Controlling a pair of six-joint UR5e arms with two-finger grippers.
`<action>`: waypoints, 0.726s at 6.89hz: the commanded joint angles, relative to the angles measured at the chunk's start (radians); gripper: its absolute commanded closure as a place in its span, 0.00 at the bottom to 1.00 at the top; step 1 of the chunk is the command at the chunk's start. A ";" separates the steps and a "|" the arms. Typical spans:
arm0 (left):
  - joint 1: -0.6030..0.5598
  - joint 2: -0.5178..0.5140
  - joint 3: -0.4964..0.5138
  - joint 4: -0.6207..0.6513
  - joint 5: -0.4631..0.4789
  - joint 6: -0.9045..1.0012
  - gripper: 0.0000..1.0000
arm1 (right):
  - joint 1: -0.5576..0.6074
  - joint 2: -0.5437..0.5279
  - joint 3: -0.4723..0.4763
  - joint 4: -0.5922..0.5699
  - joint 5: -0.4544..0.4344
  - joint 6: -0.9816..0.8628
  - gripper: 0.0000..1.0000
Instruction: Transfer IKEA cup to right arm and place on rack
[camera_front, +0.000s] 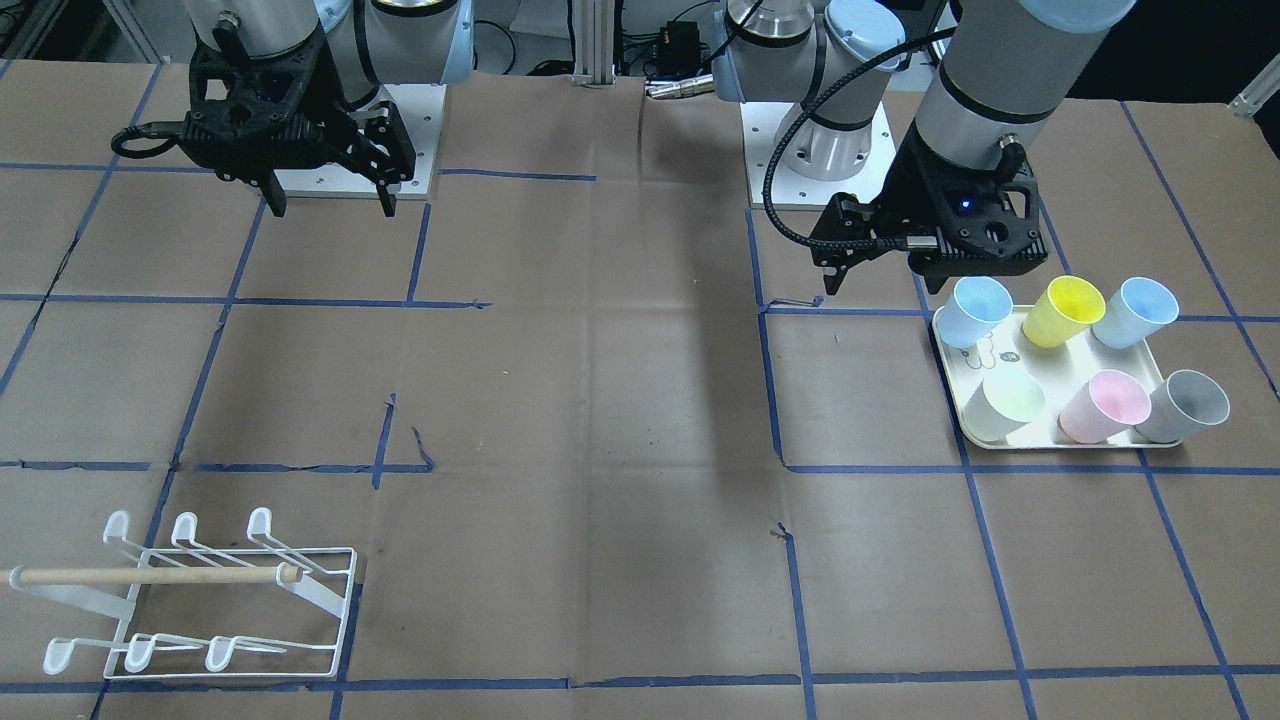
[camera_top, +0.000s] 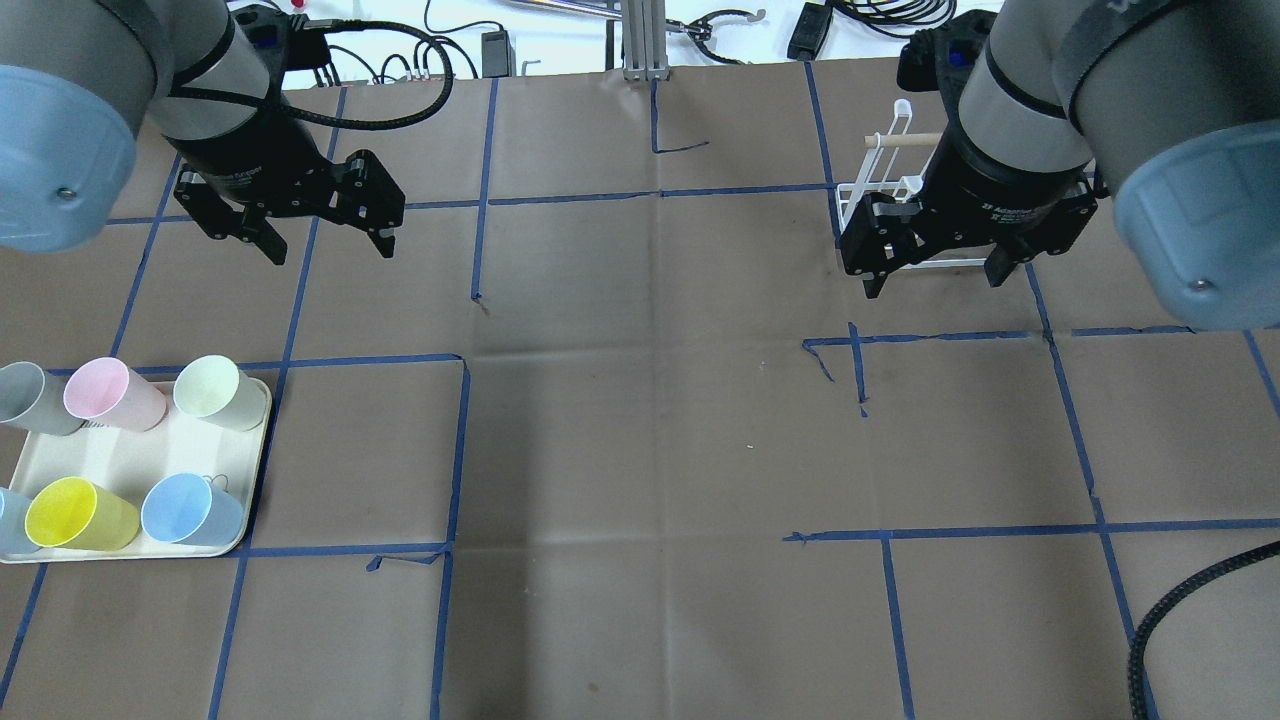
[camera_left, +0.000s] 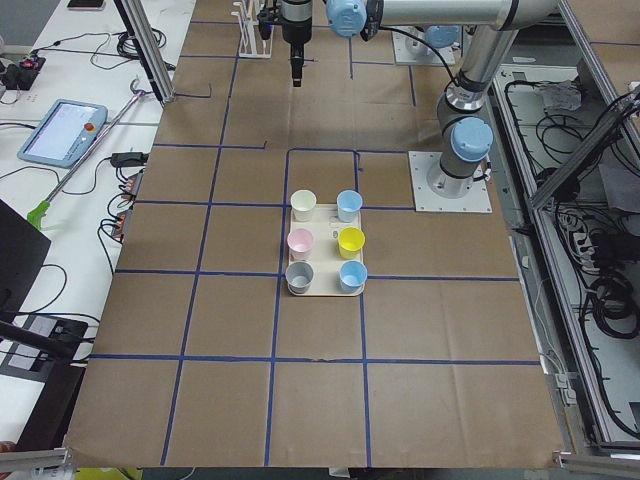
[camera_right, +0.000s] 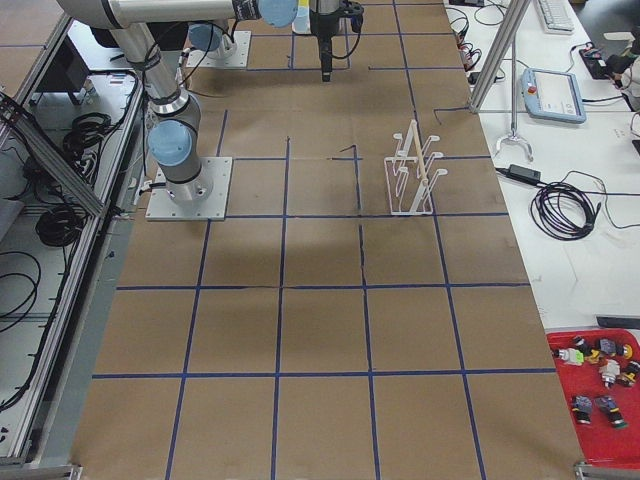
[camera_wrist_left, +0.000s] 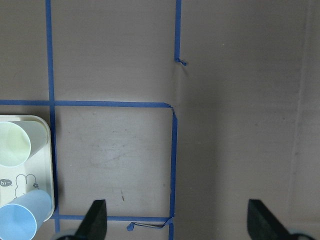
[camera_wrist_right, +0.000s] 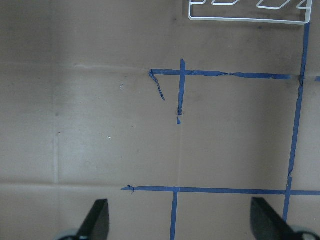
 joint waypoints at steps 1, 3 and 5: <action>0.076 0.016 -0.013 -0.008 0.002 0.029 0.00 | 0.000 0.001 0.000 0.000 0.001 0.000 0.00; 0.209 0.050 -0.091 0.001 -0.003 0.200 0.00 | 0.001 0.004 0.002 -0.002 0.003 0.002 0.00; 0.367 0.059 -0.151 0.021 -0.003 0.355 0.00 | 0.001 0.005 0.002 0.000 0.003 0.005 0.00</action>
